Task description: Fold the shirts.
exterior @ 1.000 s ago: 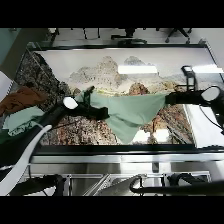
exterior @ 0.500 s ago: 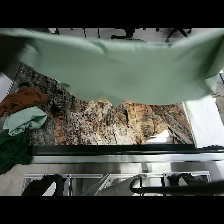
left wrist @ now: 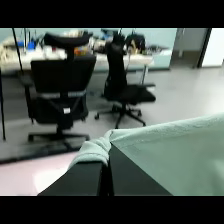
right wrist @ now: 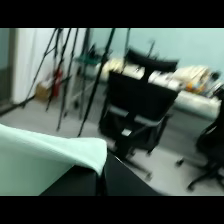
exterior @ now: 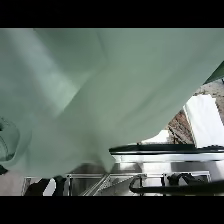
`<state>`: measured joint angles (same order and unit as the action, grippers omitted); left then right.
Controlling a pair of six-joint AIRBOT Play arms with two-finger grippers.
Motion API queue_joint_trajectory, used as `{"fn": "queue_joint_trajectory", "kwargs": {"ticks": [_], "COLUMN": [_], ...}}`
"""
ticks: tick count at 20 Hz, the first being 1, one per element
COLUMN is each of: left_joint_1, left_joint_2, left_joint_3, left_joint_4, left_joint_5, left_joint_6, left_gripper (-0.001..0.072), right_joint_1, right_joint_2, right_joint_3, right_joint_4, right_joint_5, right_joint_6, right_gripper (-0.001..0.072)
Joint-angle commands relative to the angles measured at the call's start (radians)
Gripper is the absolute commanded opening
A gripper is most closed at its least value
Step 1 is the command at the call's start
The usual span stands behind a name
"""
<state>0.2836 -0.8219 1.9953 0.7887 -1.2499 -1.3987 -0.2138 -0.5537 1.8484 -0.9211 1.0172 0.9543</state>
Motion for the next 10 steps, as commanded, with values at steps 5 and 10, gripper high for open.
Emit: {"fn": "queue_joint_trajectory", "kwargs": {"ticks": [5,10], "left_joint_1": [-0.207,-0.272], "left_joint_2": [-0.349,-0.69], "left_joint_3": [-0.294,-0.42], "left_joint_4": [0.088,0.185], "left_joint_5": [0.056,0.288], "left_joint_6": [0.139,0.169], "left_gripper": [0.0013,0.0014], "right_joint_1": [0.0,0.046], "right_joint_2": [-0.445,-0.843], "right_joint_3": [-0.153,-0.227], "right_joint_4": [0.192,0.202], "right_joint_5": [0.235,0.105], "right_joint_6": [-0.069,-0.092], "right_gripper": [0.0018,0.0019]}}
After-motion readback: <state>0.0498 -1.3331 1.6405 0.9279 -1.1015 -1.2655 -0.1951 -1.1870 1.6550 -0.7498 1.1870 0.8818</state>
